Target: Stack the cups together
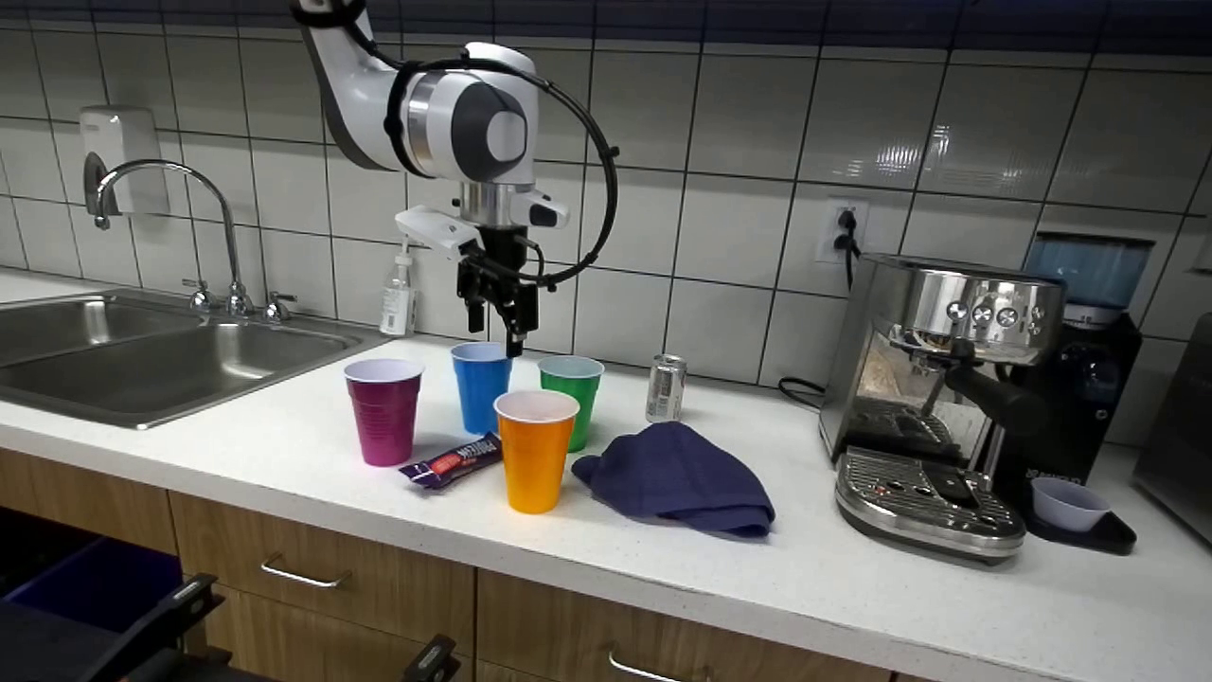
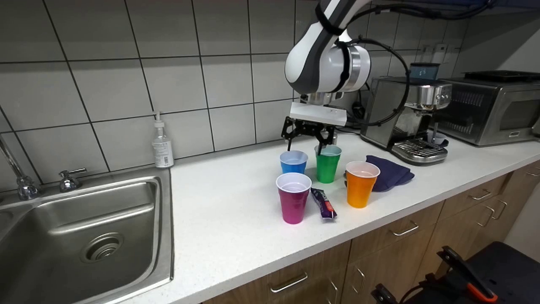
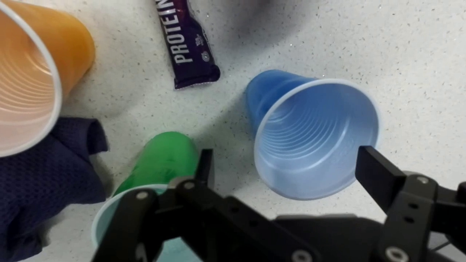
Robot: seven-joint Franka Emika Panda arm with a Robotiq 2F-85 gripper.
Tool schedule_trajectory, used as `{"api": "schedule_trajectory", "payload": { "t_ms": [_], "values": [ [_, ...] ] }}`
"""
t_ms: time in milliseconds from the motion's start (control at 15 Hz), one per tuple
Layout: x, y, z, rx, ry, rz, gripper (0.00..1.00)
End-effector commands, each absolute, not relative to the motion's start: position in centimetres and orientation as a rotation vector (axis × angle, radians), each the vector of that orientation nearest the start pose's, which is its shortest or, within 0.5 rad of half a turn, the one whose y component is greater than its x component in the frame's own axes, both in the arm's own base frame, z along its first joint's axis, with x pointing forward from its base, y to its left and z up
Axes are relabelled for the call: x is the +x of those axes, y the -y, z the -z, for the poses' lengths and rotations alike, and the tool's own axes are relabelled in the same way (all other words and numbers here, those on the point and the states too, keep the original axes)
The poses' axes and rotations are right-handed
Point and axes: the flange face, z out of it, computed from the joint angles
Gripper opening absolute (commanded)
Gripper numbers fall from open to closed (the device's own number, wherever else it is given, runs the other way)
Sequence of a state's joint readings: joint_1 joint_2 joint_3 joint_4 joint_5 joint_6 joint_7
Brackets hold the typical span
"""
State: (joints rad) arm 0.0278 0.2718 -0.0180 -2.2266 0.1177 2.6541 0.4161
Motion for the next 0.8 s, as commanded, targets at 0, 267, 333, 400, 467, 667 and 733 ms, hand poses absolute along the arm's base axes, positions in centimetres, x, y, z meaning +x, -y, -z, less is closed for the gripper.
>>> {"api": "schedule_trajectory", "payload": {
  "t_ms": [0,267,333,400,467,667,733],
  "values": [
    [57.1,-0.6,-25.8,-2.942,-0.802,0.172,1.0],
    [57.5,-0.7,-24.6,-2.945,-0.831,0.146,1.0],
    [57.6,-0.7,-24.2,-2.947,-0.84,0.143,1.0],
    [57.7,-0.8,-23.9,-2.946,-0.849,0.137,1.0],
    [57.8,-0.8,-23.7,-2.945,-0.857,0.133,1.0],
    [57.9,-0.8,-22.9,-2.945,-0.879,0.117,1.0],
    [58.0,-0.8,-22.8,-2.944,-0.884,0.112,1.0]
  ]
}}
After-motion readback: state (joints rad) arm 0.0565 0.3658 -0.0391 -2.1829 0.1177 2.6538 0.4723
